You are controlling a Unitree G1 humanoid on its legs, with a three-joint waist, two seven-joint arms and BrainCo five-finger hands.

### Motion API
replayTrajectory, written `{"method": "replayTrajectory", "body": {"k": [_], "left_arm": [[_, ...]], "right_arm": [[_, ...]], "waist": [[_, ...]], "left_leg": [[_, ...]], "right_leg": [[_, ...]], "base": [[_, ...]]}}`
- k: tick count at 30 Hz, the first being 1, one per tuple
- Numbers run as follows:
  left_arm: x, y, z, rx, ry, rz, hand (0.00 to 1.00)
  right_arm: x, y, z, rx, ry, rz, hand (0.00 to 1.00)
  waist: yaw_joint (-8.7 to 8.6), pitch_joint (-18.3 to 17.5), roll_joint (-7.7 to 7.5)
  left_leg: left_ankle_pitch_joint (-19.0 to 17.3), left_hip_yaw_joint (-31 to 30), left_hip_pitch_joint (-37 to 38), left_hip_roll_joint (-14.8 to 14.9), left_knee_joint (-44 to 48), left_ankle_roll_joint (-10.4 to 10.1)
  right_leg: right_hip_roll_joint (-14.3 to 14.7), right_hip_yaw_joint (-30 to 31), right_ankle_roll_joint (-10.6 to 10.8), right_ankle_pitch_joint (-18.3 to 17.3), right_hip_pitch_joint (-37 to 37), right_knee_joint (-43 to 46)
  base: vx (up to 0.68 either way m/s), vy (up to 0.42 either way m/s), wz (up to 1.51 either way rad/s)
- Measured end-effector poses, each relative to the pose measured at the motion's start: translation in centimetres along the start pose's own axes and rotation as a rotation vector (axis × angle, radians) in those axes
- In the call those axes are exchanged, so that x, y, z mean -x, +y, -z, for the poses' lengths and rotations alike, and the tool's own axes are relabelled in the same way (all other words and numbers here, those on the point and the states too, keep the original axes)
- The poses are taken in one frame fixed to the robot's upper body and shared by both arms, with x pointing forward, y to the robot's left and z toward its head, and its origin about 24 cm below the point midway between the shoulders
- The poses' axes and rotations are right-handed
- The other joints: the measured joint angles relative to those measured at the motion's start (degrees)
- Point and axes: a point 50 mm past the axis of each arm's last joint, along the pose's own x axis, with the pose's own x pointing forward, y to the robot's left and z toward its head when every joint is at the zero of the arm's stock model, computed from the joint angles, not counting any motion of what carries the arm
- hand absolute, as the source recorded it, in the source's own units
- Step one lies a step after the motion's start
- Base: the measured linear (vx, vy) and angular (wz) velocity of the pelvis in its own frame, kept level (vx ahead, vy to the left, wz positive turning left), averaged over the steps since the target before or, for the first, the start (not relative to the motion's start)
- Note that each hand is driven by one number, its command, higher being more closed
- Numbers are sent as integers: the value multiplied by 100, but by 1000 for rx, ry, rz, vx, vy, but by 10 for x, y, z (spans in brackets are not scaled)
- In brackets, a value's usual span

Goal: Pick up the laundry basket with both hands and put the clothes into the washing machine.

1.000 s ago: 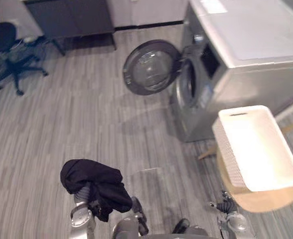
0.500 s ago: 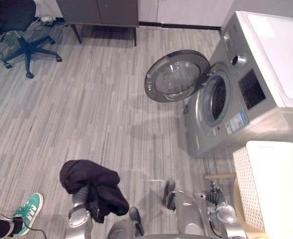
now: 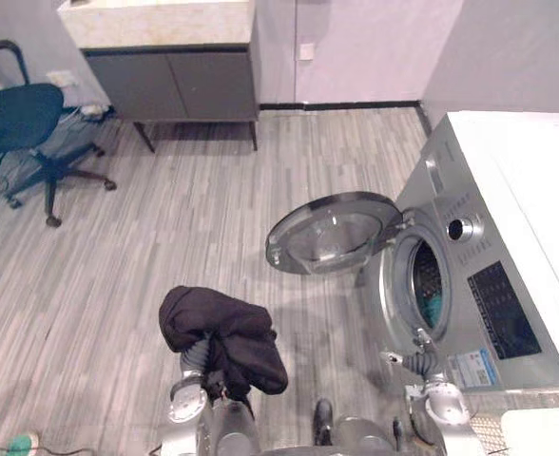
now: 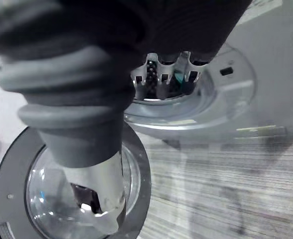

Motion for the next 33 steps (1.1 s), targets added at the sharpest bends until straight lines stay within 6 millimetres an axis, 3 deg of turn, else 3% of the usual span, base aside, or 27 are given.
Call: {"method": "replayTrajectory", "body": {"k": [1, 2, 3, 4, 6, 8, 9, 11, 12, 13, 15, 17, 20, 21, 22, 23, 24, 25, 26, 27, 28, 29, 30, 31, 33], "left_arm": [[2, 1, 3, -2, 8, -3, 100], [4, 1, 6, -4, 20, -2, 100], [7, 2, 12, -23, 41, 7, 100], [7, 5, 13, -39, 45, 4, 100], [7, 16, 11, -88, 35, -10, 100], [6, 21, 7, -103, 19, -16, 100], [5, 24, 4, -113, 9, -18, 100], [2, 25, -2, -125, -14, -14, 100], [-2, 26, -9, -135, -35, -14, 100], [-7, 25, -16, -135, -58, -14, 100], [-14, 27, -23, -130, -73, -26, 100], [-15, 23, -20, -125, -54, -20, 100], [-14, 23, -17, -129, -46, -23, 100], [-10, 25, -16, -127, -47, -33, 100], [-9, 26, -16, -126, -51, -35, 100], [-6, 23, -17, -118, -60, -28, 100], [-6, 19, -20, -122, -76, -12, 100], [-5, 17, -23, -126, -88, -3, 100], [-5, 15, -24, -127, -94, 4, 100], [-3, 12, -26, -127, -110, 15, 100], [-1, 7, -27, -136, -122, 22, 100], [-1, 6, -27, -149, -126, 28, 100], [-3, 4, -28, -191, -130, 45, 100], [-3, 3, -29, -205, -136, 51, 100], [-3, -5, -30, -223, -144, 80, 100]], "right_arm": [[2, 2, 3, 1, 10, -6, 0], [4, 1, 6, 2, 18, -5, 0], [6, 5, 13, -8, 50, -10, 0], [10, 9, 17, -18, 69, -18, 0], [22, 23, 27, -37, 100, -55, 0], [21, 31, 24, -50, 93, -76, 0], [17, 39, 15, -59, 67, -94, 0], [10, 46, 15, -52, 78, -119, 0], [3, 51, 14, -44, 94, -133, 0], [-1, 53, 17, -30, 117, -141, 0], [-7, 48, 24, -2, 160, -133, 0], [-7, 38, 30, 10, 184, -103, 0], [0, 29, 46, 26, 235, -84, 0], [3, 27, 49, 26, 241, -71, 0], [3, 26, 48, 26, 236, -63, 0], [3, 26, 45, 21, 221, -59, 0], [-2, 24, 40, 14, 210, -47, 0], [-6, 25, 35, 10, 196, -46, 0], [-6, 25, 34, 9, 193, -46, 0], [-7, 25, 33, 11, 189, -46, 0], [-9, 19, 32, 25, 178, -36, 0], [-9, 20, 34, 22, 189, -37, 0], [-5, 30, 38, 4, 214, -58, 0], [-4, 31, 40, 2, 220, -59, 0], [-3, 30, 42, 2, 224, -58, 0]], "waist": [[33, -48, 89], [20, -129, 243], [-8, -181, 265], [-17, -230, 146], [-18, -433, -281], [0, -428, -416], [-10, -430, -434], [-39, -433, -429], [-57, -438, -428], [-64, -442, -436], [-183, -419, -374], [-284, -358, -219], [-321, -287, -115], [-258, -257, -64], [-200, -242, -67], [-99, -242, -88], [25, -231, -67], [81, -166, -162], [124, -174, -131], [139, -198, -29], [136, -195, 170], [142, -119, 147], [121, -107, -21], [106, -142, -118], [123, -139, -148]], "left_leg": [[194, -492, 65, -91, -702, -201], [378, -696, 107, -57, -929, -218], [512, -778, 144, 4, -739, -334], [384, -573, 213, -19, -665, -303], [46, 237, 400, -152, -614, -94], [-47, 933, 681, -25, -673, -32], [-69, 1506, 974, 85, -778, -5], [-70, 2214, 1385, 137, -1128, -5], [-69, 2614, 1534, 144, -1325, -7], [-65, 2897, 1575, 147, -1426, -13], [34, 3073, 1617, 141, -1537, -73], [54, 3056, 1840, 138, -1587, -73], [111, 2887, 1821, 668, -23, 20], [479, 2355, 1490, 1025, 1197, 518], [478, 2108, 1279, 1074, 1607, 530], [104, 1557, 861, 1010, 2068, 382], [-294, 1075, 517, 709, 1916, 324], [-411, 728, 379, 458, 1326, 237], [-401, 538, 343, 355, 942, 218], [-258, 19, 370, 125, -50, 36], [258, -459, 517, 94, -925, -181], [347, -532, 595, 66, -871, -332], [350, -413, 758, -162, -1008, -281], [337, -362, 779, -206, -1020, -258], [261, -150, 842, -300, -989, -137]], "right_leg": [[85, 240, 155, -187, -27, 176], [184, 350, 229, -314, -58, 286], [275, 658, 381, -647, -115, 682], [198, 766, 472, -729, -170, 831], [-130, 1239, 684, -907, -512, 1186], [-250, 1124, 853, -811, -695, 1344], [-420, 546, 998, -714, -875, 1418], [-702, -846, 759, -568, -973, 1354], [-857, -1943, 499, -354, -969, 1122], [-873, -2550, 302, -204, -990, 814], [-802, -2920, 158, 15, -946, 526], [-696, -2768, 156, 34, -766, 355], [-376, -2508, 178, 20, -132, -25], [-239, -2339, 162, 30, 254, -265], [-217, -2215, 162, 25, 353, -319], [-189, -1913, 162, 25, 409, -359], [-270, -1588, 169, 29, 393, -362], [-344, -1383, 204, 51, 386, -356], [-361, -1276, 205, 51, 387, -346], [-369, -1088, 357, -26, 390, -257], [-262, -959, 583, -164, 377, -100], [-275, -886, 667, -239, 376, -14], [-518, -784, 744, -291, 381, 82], [-585, -772, 768, -304, 385, 82], [-725, -628, 784, -308, 373, 93]], "base": [[297, 281, -137], [286, 357, -131], [232, 319, -102], [336, 406, -125], [307, 320, -136], [149, 207, -177], [97, 168, -236], [85, 139, -201], [110, 107, -164], [102, 44, -153], [150, -34, -95], [192, -78, -58], [207, -113, -59], [121, -86, -61], [136, -12, -95], [129, 129, -120], [211, 228, -141], [155, 173, -113], [157, 246, -93], [134, 280, -78], [134, 280, -73], [106, 228, -45], [85, 126, -24], [127, 184, -18], [96, 141, -27]]}}
